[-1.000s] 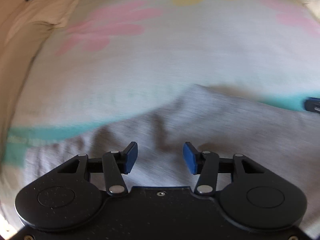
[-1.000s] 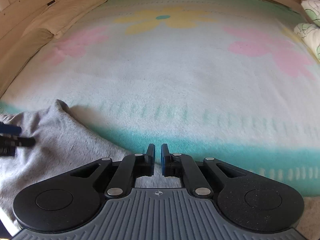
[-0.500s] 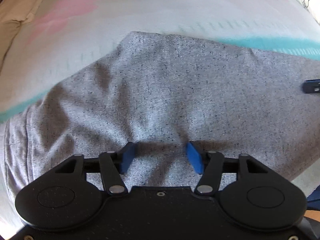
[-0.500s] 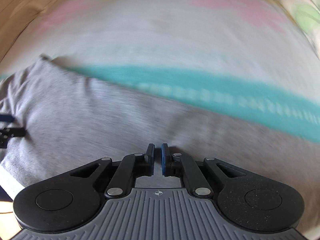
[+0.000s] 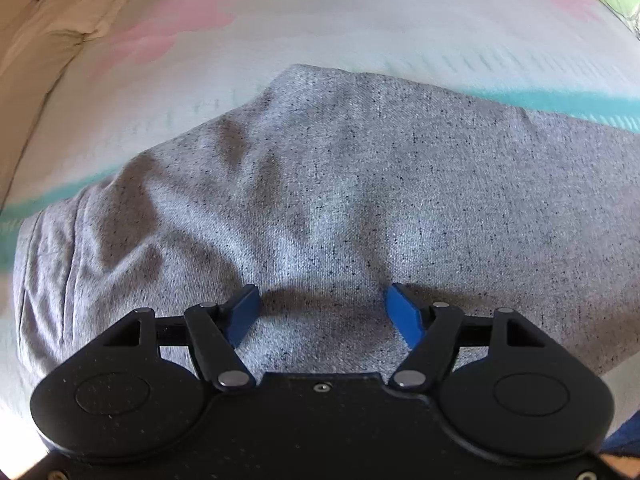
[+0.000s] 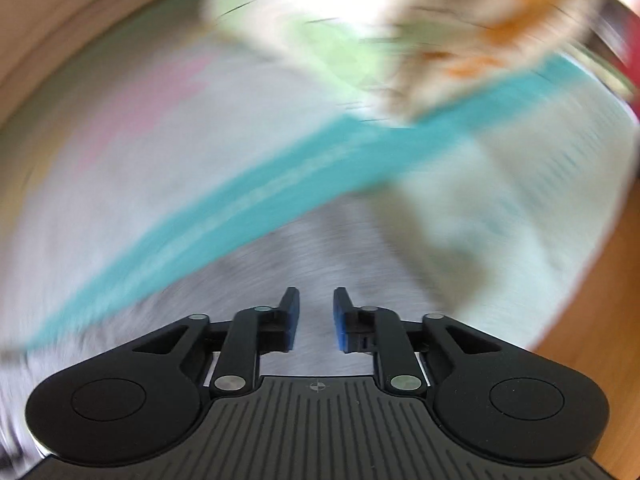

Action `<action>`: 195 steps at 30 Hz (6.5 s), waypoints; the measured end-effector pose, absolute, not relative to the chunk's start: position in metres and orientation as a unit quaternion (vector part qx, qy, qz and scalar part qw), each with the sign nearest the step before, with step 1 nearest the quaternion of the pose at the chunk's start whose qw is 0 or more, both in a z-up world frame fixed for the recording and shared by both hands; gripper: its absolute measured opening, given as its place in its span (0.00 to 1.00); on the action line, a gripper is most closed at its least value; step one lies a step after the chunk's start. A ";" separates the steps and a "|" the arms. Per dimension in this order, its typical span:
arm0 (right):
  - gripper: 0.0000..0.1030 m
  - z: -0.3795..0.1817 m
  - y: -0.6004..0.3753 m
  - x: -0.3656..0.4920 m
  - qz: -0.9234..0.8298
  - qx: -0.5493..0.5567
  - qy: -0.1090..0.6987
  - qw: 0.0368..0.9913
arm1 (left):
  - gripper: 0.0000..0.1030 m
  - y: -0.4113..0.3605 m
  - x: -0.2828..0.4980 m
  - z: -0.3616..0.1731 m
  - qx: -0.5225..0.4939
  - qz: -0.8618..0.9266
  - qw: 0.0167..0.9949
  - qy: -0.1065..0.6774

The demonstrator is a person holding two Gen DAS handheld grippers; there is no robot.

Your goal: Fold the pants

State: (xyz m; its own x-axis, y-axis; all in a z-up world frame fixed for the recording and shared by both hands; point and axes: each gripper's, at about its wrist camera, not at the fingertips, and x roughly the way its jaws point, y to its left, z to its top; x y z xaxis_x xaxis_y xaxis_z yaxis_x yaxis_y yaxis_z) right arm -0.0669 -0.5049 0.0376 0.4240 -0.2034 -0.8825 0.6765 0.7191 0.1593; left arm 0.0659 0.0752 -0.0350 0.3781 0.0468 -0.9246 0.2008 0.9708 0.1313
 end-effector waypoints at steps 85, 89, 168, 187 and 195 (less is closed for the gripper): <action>0.12 0.098 -0.444 -0.059 -0.056 0.283 0.324 0.901 | 0.61 -0.113 0.027 -0.007 0.104 -0.210 0.808 0.541; 0.12 0.113 -0.401 -0.040 0.025 0.273 0.319 0.907 | 0.61 -0.066 0.057 0.005 0.092 -0.162 0.828 0.528; 0.17 0.006 -0.104 0.018 0.233 -0.003 0.558 0.797 | 0.66 0.155 -0.020 0.001 -0.005 -0.029 0.871 0.490; 0.18 -0.011 -0.085 0.017 0.225 -0.048 0.577 0.784 | 0.78 0.311 0.001 -0.016 -0.207 0.134 0.835 0.491; 0.18 -0.012 -0.085 0.016 0.227 -0.052 0.576 0.784 | 0.89 0.318 0.014 -0.034 -0.276 0.132 0.821 0.481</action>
State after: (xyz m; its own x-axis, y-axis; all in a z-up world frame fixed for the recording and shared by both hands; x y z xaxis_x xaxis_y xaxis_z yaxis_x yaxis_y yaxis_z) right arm 0.0164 -0.0847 -0.0116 0.2335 0.2957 -0.9263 -0.4146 0.8920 0.1802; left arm 0.0143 0.3184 -0.0340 0.5022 -0.0499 -0.8633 -0.4820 0.8127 -0.3274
